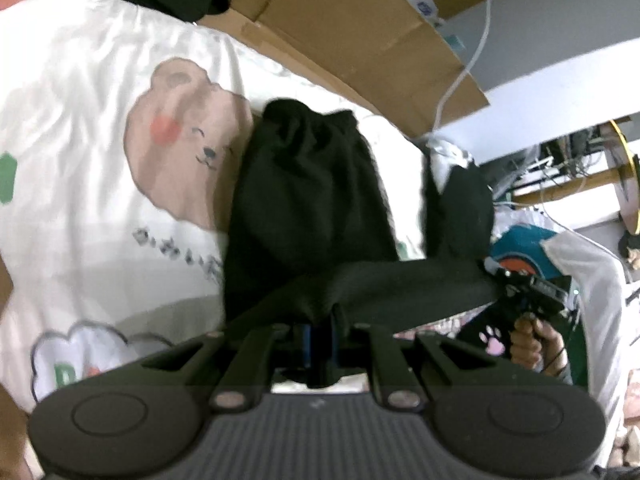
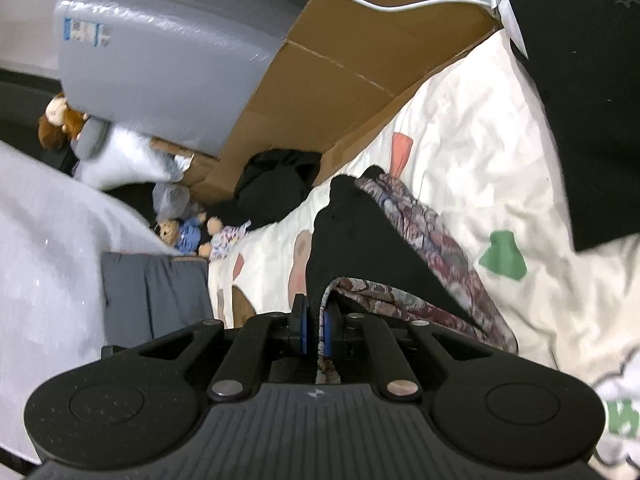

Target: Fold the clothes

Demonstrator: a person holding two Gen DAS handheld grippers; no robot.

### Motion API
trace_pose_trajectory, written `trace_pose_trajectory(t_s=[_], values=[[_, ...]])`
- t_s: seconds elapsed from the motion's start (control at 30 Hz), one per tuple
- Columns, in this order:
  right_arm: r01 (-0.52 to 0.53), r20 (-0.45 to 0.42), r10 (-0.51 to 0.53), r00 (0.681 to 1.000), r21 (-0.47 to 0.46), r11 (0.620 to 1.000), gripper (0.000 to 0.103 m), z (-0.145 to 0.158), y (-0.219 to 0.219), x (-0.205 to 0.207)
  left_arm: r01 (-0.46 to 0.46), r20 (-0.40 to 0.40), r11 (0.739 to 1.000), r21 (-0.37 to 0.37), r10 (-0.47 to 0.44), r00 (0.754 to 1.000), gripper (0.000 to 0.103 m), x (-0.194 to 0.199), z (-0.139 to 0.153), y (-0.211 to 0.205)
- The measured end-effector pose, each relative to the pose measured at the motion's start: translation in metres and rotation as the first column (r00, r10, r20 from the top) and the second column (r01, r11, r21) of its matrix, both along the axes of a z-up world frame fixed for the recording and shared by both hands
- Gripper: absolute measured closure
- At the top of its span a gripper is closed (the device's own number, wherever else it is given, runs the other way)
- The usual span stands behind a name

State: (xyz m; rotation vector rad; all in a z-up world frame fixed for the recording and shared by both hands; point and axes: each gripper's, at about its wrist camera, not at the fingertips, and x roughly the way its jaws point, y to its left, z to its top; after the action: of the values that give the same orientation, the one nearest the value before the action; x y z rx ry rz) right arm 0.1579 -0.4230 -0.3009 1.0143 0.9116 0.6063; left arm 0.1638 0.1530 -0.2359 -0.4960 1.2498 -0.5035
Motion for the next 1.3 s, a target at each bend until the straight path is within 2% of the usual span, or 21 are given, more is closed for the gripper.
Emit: trace_pose_trajectory(t_s=[0.2, 0.43, 0.67, 0.8, 0.97, 1.03, 1.07, 1.1, 1.13, 1.2, 1.3], values=[[0.053, -0.01, -0.053, 0.999, 0.056, 0.997, 0.095, -0.036, 0.009, 0.044, -0.062, 0.007, 0.998, -0.02, 0.062, 0.998, 0.094, 0.028, -0.026, 0.007], [0.065, -0.05, -0.063, 0.997, 0.039, 0.997, 0.095, -0.074, 0.019, 0.075, -0.12, 0.004, 0.992, -0.043, 0.121, 0.993, 0.093, 0.053, -0.061, 0.012], [0.022, 0.013, -0.023, 1.0, 0.033, 0.999, 0.094, -0.084, 0.029, 0.099, -0.182, 0.016, 0.978, -0.104, 0.185, 0.983, 0.093, 0.068, -0.087, 0.023], [0.026, 0.02, -0.027, 0.999, 0.059, 0.998, 0.094, -0.088, 0.026, 0.107, -0.221, 0.021, 0.965, -0.141, 0.226, 0.974, 0.093, 0.074, -0.092, 0.026], [0.064, -0.005, -0.064, 0.998, 0.083, 0.994, 0.091, -0.098, 0.025, 0.113, -0.277, 0.002, 0.936, -0.217, 0.284, 0.959, 0.092, 0.079, -0.102, 0.03], [0.066, 0.003, -0.066, 0.998, 0.09, 0.994, 0.082, -0.098, 0.026, 0.115, -0.272, 0.012, 0.937, -0.22, 0.281, 0.96, 0.087, 0.08, -0.104, 0.029], [0.067, 0.008, -0.068, 0.998, 0.095, 0.993, 0.077, -0.098, 0.026, 0.116, -0.266, 0.019, 0.939, -0.22, 0.277, 0.961, 0.08, 0.081, -0.105, 0.027], [0.068, 0.013, -0.069, 0.998, 0.1, 0.993, 0.06, -0.097, 0.026, 0.118, -0.262, 0.024, 0.939, -0.224, 0.274, 0.962, 0.071, 0.081, -0.107, 0.026], [0.071, 0.018, -0.073, 0.997, 0.106, 0.992, 0.044, -0.097, 0.026, 0.119, -0.262, 0.025, 0.936, -0.234, 0.275, 0.961, 0.069, 0.082, -0.108, 0.024], [0.074, 0.033, -0.078, 0.996, 0.118, 0.99, 0.034, -0.095, 0.027, 0.122, -0.271, 0.03, 0.932, -0.241, 0.286, 0.958, 0.068, 0.083, -0.11, 0.024], [0.068, 0.056, -0.076, 0.996, 0.127, 0.99, 0.032, -0.092, 0.03, 0.126, -0.281, 0.039, 0.925, -0.257, 0.301, 0.953, 0.068, 0.085, -0.112, 0.024]])
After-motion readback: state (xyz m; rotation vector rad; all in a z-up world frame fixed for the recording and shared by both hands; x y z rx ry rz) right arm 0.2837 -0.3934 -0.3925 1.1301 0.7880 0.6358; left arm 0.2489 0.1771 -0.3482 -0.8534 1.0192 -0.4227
